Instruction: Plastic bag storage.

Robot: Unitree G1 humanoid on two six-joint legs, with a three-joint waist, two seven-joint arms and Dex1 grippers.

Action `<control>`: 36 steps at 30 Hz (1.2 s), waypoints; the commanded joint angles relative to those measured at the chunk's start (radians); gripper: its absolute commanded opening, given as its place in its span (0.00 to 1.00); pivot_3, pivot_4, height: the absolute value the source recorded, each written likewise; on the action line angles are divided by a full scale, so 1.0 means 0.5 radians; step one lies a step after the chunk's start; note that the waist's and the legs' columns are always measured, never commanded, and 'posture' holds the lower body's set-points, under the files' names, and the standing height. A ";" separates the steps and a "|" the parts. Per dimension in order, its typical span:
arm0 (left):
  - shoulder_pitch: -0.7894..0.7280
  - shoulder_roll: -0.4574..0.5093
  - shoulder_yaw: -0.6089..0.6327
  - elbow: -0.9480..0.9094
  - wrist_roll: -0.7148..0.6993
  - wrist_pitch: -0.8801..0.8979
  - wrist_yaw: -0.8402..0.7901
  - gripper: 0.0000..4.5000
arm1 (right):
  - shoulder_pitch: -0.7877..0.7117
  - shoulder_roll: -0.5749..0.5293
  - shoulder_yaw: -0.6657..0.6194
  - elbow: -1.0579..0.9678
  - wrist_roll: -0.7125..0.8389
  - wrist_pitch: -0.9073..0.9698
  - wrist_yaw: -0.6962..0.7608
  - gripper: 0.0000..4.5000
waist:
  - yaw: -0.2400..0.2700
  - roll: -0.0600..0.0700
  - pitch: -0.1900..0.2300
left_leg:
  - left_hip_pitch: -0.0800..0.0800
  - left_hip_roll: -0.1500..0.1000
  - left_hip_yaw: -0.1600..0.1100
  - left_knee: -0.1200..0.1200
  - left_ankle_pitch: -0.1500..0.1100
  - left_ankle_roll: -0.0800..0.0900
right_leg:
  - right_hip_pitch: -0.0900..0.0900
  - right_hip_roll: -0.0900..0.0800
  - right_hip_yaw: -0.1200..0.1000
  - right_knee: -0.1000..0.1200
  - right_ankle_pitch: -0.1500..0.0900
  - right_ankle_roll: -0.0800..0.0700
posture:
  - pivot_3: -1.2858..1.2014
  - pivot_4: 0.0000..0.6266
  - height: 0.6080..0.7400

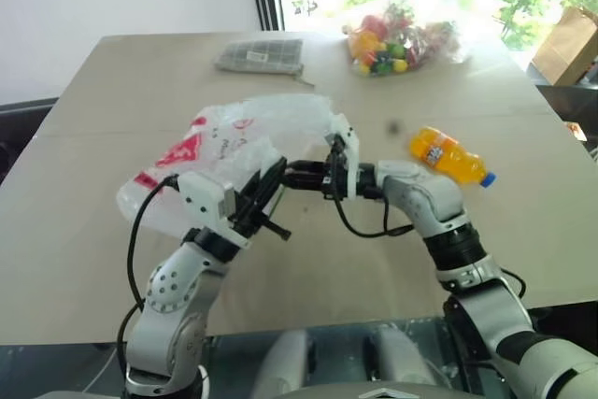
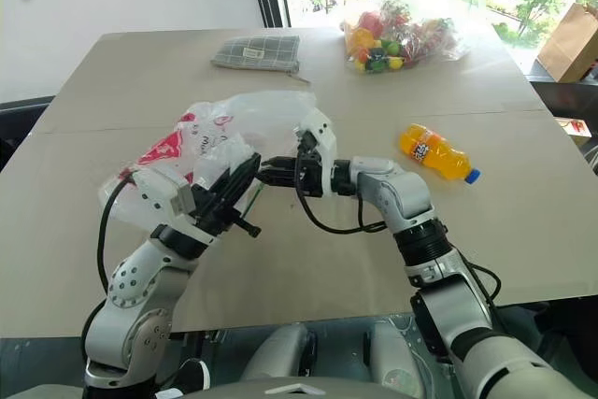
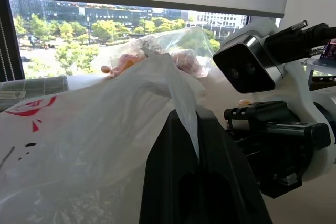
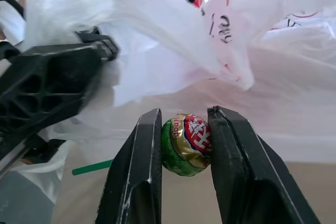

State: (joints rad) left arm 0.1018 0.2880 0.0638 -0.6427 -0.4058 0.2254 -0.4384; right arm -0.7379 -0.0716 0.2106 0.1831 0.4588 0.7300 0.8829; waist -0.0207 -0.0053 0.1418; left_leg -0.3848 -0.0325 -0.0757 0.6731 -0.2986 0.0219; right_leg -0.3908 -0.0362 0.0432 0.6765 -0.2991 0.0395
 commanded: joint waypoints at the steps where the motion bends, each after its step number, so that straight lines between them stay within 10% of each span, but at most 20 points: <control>1: 0.055 0.036 -0.042 -0.009 -0.045 -0.082 -0.121 0.00 | -0.154 0.066 0.006 0.085 0.031 0.046 0.037 0.22 | -0.007 0.000 0.000 | -0.001 0.000 0.001 0.000 0.000 0.000 | -0.002 0.000 0.000 0.001 0.000 0.000 | 0.52 0.24 1.00; 6: 0.137 0.046 -0.152 0.005 -0.024 -0.201 -0.239 0.00 | -0.379 0.286 0.312 0.606 -0.322 -0.181 -0.013 0.22 | -0.047 0.001 0.001 | 0.002 0.001 0.008 -0.007 0.001 -0.001 | -0.007 0.001 0.002 0.004 0.000 0.000 | 0.52 0.24 1.00; 19: 0.333 0.023 -0.233 0.033 0.064 -0.369 -0.241 0.00 | -0.762 0.576 -0.424 1.151 -0.210 -0.811 -0.715 0.22 | -0.047 0.004 0.003 | -0.004 0.000 0.003 -0.010 0.004 -0.006 | -0.014 -0.002 -0.004 0.003 -0.001 -0.001 | 0.52 0.24 1.00; 27: 0.274 -0.068 -0.141 0.059 -0.021 -0.348 -0.102 0.00 | -0.631 0.463 -0.375 1.035 -0.310 -0.902 -0.692 0.96 | -0.043 0.006 0.004 | -0.005 0.000 0.006 -0.009 0.004 -0.006 | -0.014 -0.002 -0.002 0.005 -0.001 -0.002 | 0.52 0.24 1.00; 36: 0.287 -0.119 -0.008 0.097 -0.149 -0.323 -0.011 0.00 | -0.379 0.166 -0.219 0.673 -0.422 -0.985 -0.357 0.99 | -0.044 0.006 0.004 | -0.005 0.000 0.005 -0.008 0.004 -0.006 | -0.014 -0.002 -0.002 0.005 -0.001 -0.002 | 0.52 0.24 1.00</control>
State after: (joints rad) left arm 0.2426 0.2325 0.0412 -0.5770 -0.4605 0.0733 -0.4525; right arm -0.9362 0.0343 0.0803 0.6072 0.2544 0.2697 0.6422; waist -0.0427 -0.0025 0.1435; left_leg -0.3874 -0.0323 -0.0730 0.6690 -0.2964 0.0188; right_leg -0.3979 -0.0373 0.0419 0.6788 -0.2997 0.0384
